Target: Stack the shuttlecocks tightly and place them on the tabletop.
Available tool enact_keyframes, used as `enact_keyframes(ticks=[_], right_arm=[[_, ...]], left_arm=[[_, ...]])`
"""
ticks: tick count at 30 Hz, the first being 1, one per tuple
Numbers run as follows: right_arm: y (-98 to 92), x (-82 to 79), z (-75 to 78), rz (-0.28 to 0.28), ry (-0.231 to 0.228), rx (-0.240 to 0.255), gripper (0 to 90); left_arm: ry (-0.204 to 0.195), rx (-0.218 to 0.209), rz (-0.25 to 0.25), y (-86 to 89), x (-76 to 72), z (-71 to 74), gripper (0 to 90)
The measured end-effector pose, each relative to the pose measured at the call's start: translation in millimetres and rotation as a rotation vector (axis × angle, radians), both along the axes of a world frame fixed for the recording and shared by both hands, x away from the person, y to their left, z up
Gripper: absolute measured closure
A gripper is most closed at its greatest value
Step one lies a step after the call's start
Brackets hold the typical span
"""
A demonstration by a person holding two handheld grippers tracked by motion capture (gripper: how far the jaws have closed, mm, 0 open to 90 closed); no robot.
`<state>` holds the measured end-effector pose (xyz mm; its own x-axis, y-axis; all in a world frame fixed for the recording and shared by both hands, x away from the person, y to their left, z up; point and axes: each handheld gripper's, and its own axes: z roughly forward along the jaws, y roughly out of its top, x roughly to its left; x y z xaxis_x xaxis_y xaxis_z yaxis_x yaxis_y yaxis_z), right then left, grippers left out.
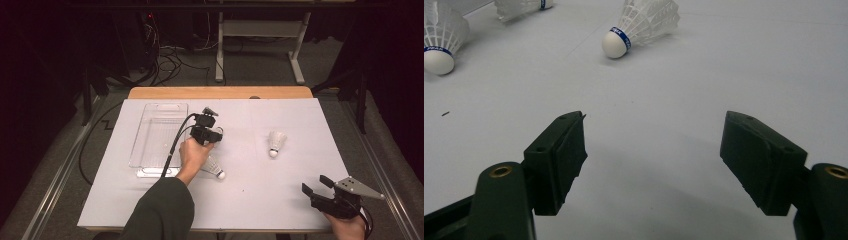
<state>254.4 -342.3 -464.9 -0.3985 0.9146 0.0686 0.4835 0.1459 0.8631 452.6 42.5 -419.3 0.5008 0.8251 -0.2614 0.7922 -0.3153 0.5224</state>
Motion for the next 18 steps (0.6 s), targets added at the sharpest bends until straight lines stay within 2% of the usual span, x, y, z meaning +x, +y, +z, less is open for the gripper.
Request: enact_keyframes(ticks=[12, 18], right_arm=[[-0.2, 0.0, 0.0, 0.002, 0.000, 0.001, 26.8], [0.7, -0.8, 0.4, 0.007, -0.003, 0.003, 26.8]], left_arm=[[-0.006, 0.028, -0.004, -1.8, 1.3, -0.4, 88.1], [-0.022, 0.039, -0.016, -3.6, -0.8, 2.9, 89.5]])
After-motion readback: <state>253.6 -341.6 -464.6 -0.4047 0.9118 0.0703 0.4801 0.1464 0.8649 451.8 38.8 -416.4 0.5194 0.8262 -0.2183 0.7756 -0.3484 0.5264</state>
